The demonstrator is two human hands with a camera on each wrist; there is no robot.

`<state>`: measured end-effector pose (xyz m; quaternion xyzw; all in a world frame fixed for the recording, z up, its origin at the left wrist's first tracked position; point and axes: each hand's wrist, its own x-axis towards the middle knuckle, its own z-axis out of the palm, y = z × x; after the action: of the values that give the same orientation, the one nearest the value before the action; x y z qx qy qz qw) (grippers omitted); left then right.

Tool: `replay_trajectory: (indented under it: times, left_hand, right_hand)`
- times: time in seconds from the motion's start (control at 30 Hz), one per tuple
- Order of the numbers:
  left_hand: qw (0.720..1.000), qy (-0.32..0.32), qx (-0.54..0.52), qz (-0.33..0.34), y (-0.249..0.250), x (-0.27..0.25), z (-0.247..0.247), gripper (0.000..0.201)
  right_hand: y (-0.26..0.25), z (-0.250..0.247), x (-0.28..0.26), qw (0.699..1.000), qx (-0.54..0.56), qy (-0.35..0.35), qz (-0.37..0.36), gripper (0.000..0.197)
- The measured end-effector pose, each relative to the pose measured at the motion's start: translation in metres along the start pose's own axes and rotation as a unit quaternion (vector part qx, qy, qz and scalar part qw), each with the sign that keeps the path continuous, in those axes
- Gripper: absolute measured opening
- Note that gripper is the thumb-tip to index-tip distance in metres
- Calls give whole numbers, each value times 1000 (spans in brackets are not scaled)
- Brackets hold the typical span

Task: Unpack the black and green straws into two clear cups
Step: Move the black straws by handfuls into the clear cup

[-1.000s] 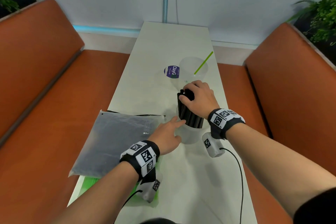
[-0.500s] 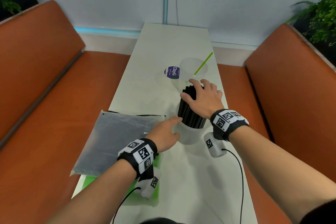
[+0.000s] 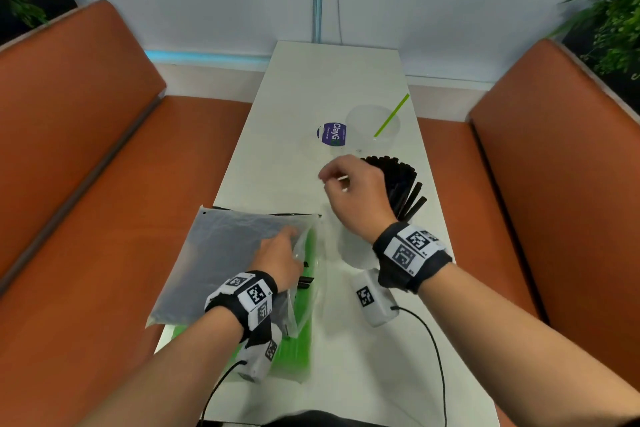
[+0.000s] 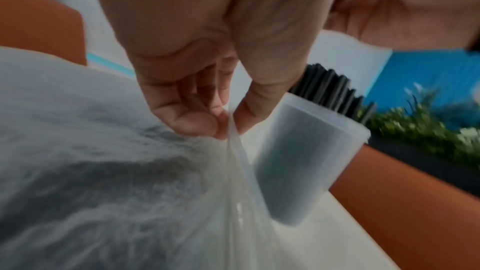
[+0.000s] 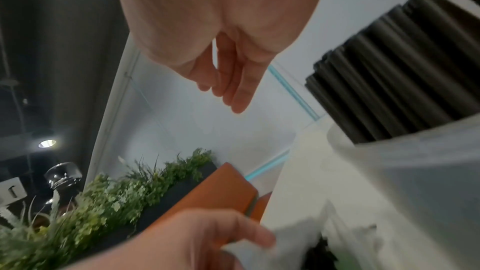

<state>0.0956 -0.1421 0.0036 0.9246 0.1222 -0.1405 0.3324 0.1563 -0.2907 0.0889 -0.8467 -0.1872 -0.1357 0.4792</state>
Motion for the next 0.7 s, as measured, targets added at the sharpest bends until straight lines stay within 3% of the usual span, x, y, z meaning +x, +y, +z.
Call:
replay_trajectory:
  times: [0.13,0.23,0.43,0.47,0.57,0.7]
  left_hand:
    - [992,34,-120,-27,-4,-1,-20,41]
    - [982,55,-177,-19,0,-6,-33,41]
    - [971,51,-233,31,7,-16,-44,50]
    - [969,49,-238,34,6,-17,-44,49]
    - [968,41,-245,31,3,-19,-44,47]
    - [966,29,-254,23,0,-21,-42,48]
  right_hand:
    - [12,30,-22,984,-35,-153,87,24]
    - [27,52,-37,963,-86,-222,130,26]
    - [23,82,-61,933,-64,-351,44,4]
    - [22,87,-62,927,-66,-369,33,7]
    - [19,98,-63,907,-94,-410,20,39]
    - [16,99,-64,898,-122,-416,76,45]
